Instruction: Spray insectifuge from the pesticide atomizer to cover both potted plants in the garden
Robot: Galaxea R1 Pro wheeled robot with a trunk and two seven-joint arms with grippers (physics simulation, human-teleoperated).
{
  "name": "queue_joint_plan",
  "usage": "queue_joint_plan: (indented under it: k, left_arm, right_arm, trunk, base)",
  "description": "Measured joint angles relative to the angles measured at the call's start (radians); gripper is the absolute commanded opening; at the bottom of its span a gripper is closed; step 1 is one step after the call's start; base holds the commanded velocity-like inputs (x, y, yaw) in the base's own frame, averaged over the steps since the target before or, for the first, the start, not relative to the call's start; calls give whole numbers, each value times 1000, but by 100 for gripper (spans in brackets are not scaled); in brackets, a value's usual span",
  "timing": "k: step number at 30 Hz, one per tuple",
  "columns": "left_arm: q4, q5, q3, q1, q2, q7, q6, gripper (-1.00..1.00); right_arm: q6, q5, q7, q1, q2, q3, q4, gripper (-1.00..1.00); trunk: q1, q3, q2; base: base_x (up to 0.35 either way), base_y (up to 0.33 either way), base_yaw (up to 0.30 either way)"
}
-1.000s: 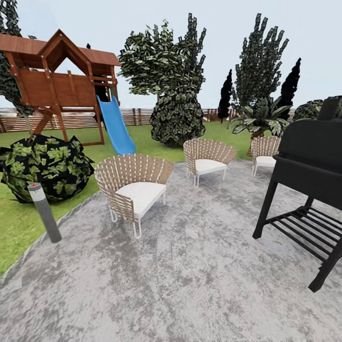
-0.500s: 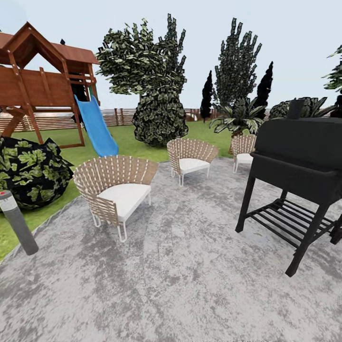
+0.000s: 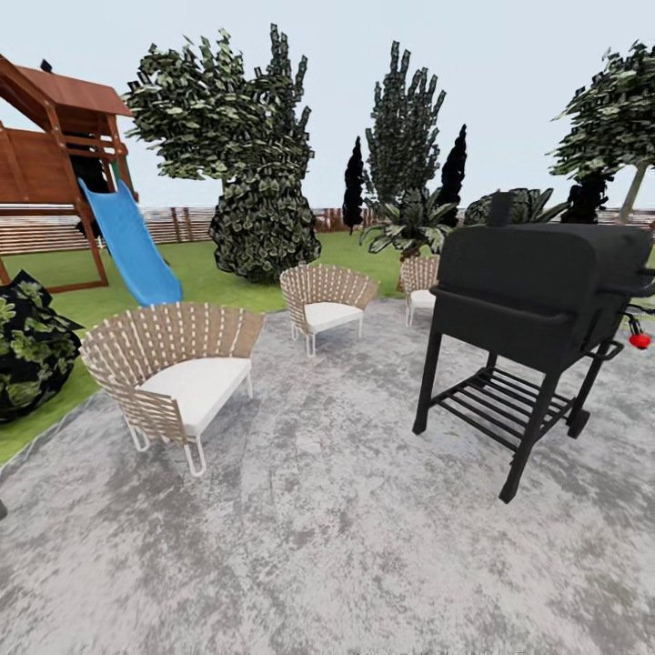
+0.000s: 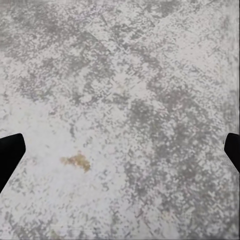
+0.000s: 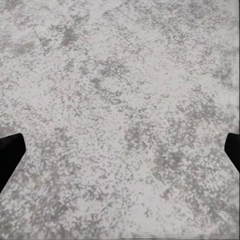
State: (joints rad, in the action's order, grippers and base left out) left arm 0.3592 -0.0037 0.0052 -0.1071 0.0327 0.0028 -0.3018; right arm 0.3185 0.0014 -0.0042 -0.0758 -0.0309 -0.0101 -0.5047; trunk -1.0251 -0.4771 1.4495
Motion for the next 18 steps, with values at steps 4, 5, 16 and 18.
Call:
queue_joint_plan:
  k: [4,5,16,18]
  left_arm:
    - [0,-4,-1,0,-1,0,0,100]
    - [0,-4,-1,0,-1,0,0,100]
    - [0,1,0,0,1,0,0,100]
    - [0,1,1,0,1,2,0,100]
  right_arm:
    - [-1,0,0,0,0,0,1,100]
    - [-1,0,0,0,1,0,2,100]
    - [-1,0,0,0,0,0,2,100]
    - [-1,0,0,0,0,0,2,100]
  trunk:
    - [0,0,0]
    - [0,0,0]
    - [0,0,0]
    - [0,0,0]
  base:
    - [0,0,-300]
    - [0,0,-300]
    - [0,0,-300]
    - [0,0,-300]
